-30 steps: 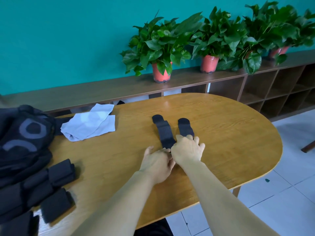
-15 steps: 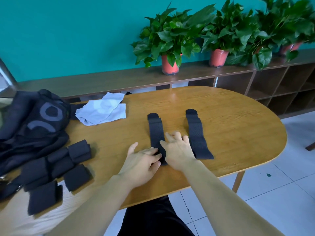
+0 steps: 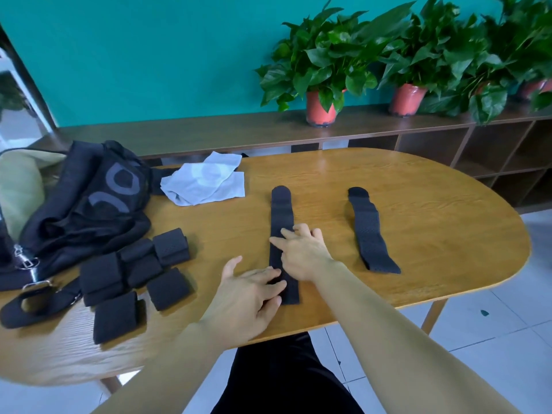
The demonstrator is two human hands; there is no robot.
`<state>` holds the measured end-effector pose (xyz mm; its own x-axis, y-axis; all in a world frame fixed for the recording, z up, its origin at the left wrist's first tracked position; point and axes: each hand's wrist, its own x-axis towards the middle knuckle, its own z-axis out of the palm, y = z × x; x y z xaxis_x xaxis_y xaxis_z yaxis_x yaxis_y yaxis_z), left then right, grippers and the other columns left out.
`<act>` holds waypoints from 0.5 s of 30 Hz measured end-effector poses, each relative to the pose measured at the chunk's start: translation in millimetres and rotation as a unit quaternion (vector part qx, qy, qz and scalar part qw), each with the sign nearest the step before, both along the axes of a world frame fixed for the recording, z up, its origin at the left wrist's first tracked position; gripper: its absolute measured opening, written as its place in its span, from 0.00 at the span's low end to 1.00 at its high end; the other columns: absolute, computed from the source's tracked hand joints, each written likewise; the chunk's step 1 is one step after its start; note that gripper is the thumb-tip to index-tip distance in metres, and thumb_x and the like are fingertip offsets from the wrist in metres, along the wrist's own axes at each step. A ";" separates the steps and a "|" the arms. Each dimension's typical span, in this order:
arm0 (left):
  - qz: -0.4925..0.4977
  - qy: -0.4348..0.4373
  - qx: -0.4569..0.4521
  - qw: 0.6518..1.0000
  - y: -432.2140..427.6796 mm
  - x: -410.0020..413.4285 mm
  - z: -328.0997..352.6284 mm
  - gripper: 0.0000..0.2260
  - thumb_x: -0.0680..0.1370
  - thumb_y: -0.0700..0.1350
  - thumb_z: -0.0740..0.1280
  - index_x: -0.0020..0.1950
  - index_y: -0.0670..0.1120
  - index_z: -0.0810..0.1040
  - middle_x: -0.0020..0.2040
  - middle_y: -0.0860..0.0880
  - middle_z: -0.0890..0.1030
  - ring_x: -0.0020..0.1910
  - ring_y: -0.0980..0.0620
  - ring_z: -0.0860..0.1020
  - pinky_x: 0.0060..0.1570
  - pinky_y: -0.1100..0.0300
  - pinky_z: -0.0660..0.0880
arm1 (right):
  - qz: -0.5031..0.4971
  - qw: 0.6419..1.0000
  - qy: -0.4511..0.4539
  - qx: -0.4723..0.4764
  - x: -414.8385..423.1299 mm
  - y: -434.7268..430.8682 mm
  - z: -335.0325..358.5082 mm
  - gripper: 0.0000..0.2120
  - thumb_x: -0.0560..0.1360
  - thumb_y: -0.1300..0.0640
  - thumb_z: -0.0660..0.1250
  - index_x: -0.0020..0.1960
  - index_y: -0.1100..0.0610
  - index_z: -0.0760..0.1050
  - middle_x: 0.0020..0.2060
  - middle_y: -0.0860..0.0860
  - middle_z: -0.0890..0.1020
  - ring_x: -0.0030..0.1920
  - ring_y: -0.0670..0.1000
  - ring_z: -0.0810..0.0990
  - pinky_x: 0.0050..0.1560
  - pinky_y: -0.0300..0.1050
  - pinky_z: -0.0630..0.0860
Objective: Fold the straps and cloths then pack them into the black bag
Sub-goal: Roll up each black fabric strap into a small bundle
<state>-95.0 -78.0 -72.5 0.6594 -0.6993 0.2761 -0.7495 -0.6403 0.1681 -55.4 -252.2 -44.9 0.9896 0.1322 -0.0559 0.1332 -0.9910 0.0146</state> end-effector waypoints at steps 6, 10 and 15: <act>0.003 -0.038 -0.038 0.999 0.9 1.6 -11.2 0.16 0.77 0.54 0.58 0.57 0.56 0.82 0.61 0.56 0.80 0.62 0.60 0.76 0.68 0.49 0.53 | -0.036 0.998 0.054 -0.024 33.5 -12.3 -3.7 0.26 0.80 0.54 0.52 0.76 0.44 0.49 0.75 0.48 0.55 0.71 0.58 0.53 0.65 0.56 0.56; 0.002 -0.051 -0.050 0.997 0.0 3.8 -13.9 0.15 0.77 0.55 0.59 0.57 0.57 0.82 0.61 0.57 0.80 0.63 0.61 0.75 0.68 0.48 0.54 | -0.045 0.997 0.063 -0.017 46.6 -18.2 -7.4 0.26 0.81 0.55 0.50 0.77 0.43 0.46 0.76 0.47 0.51 0.72 0.58 0.51 0.66 0.57 0.55; 0.011 -0.047 -0.053 0.997 -5.1 2.8 -15.1 0.14 0.77 0.55 0.60 0.56 0.57 0.82 0.60 0.56 0.80 0.61 0.60 0.76 0.66 0.46 0.57 | -0.051 0.996 0.063 -0.026 57.2 -25.9 -6.0 0.26 0.81 0.55 0.50 0.77 0.44 0.46 0.76 0.48 0.50 0.72 0.58 0.51 0.67 0.57 0.55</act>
